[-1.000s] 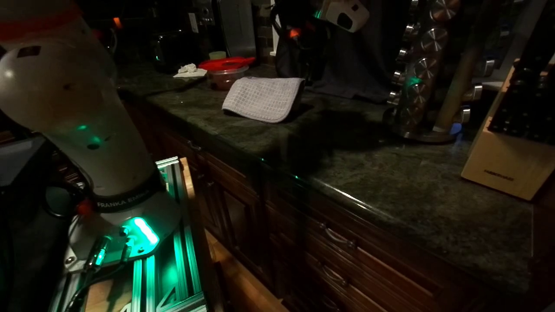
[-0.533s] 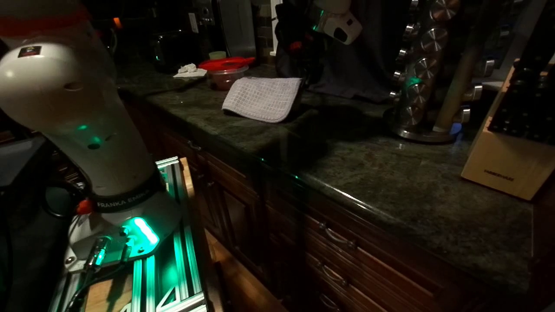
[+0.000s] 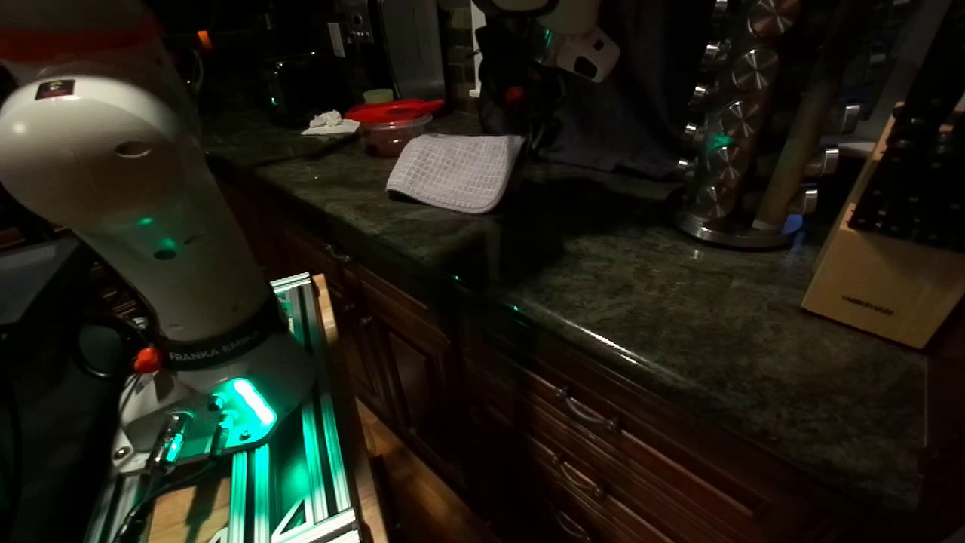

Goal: Move the kitchen towel to the right

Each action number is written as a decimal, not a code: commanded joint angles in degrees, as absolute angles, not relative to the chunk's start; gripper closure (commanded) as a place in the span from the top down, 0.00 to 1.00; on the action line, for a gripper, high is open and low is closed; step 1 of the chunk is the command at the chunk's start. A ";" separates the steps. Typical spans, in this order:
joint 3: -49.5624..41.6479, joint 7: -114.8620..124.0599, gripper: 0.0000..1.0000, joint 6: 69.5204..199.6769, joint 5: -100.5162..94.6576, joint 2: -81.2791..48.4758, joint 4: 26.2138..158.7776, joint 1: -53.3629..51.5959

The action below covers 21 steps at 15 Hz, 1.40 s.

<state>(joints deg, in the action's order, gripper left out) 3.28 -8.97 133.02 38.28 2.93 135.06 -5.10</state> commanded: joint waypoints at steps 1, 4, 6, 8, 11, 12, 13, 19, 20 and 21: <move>3.70 -10.92 0.48 135.14 41.11 2.76 136.05 -5.29; 3.72 -11.33 0.47 135.34 42.17 2.89 136.20 -5.25; 3.73 -12.01 0.48 135.53 43.32 2.84 136.27 -5.29; 3.87 -12.30 0.48 135.65 44.50 2.79 136.38 -5.41; 4.35 -13.82 0.54 136.74 46.90 2.68 136.67 -5.75; 4.58 -14.35 0.54 137.09 47.82 2.58 136.75 -5.90; 4.86 -14.85 0.51 137.53 48.70 2.54 136.84 -6.10; 5.64 -18.60 0.00 137.17 50.28 5.19 137.53 -6.56; 5.23 -19.47 0.00 135.77 50.44 6.61 137.62 -6.27; 4.81 -19.33 0.00 134.75 49.08 8.02 137.74 -5.89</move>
<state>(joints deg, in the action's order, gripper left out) 5.65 -17.02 137.11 48.54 3.25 135.81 -6.36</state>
